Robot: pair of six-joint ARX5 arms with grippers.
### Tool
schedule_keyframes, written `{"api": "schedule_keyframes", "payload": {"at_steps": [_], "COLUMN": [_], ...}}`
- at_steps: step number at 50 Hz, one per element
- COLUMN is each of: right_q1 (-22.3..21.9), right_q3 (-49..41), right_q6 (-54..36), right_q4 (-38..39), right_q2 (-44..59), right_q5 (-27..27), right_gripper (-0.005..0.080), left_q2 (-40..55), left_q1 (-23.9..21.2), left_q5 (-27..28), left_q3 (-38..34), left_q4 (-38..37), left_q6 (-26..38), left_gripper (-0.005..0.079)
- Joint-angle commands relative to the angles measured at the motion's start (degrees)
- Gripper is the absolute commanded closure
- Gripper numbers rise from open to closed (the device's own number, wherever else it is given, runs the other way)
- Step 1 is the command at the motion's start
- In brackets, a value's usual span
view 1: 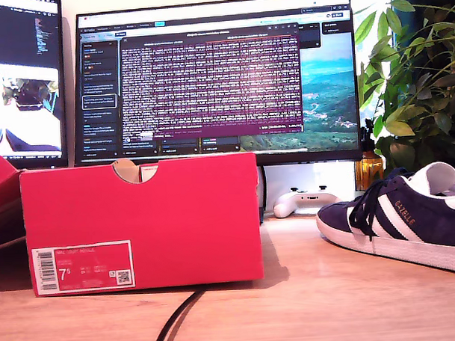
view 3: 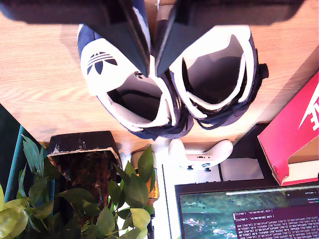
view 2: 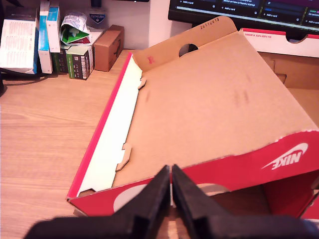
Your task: Pack the blue shoes by picking the first shoe and placing it inside the red shoebox, left side, then picking and rotating the second shoe and placing it in the shoebox
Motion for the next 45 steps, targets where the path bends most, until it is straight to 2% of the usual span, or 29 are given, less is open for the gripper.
{"api": "schedule_keyframes", "payload": {"at_steps": [1,31,37,40,45], "right_q1": [0.22,0.22,0.24,0.22,0.24], "right_q3": [-0.66,-0.66,-0.66,-0.66,-0.66], "right_q6": [0.07,0.07,0.46,1.57,10.47], "right_q4": [0.52,0.52,0.55,0.63,1.11], "right_q2": [-0.39,-0.39,-0.39,-0.39,-0.39], "right_q5": [-0.02,-0.02,-0.24,-1.42,-3.56], "right_gripper": [0.0764,0.0764,0.0764,0.0764,0.0764], "left_q2": [-0.48,-0.48,-0.48,-0.48,-0.48], "left_q1": [0.13,0.11,0.11,0.04,-0.22], "left_q5": [0.04,0.31,4.59,8.9,14.95], "left_q3": [-1.79,-1.79,-1.77,-1.77,-1.77], "left_q4": [-0.11,-0.02,-0.07,-0.11,-0.11], "left_q6": [0.13,-1.38,-8.87,-12.63,-16.68], "left_gripper": [0.0763,0.0763,0.0763,0.0763,0.0763]}}
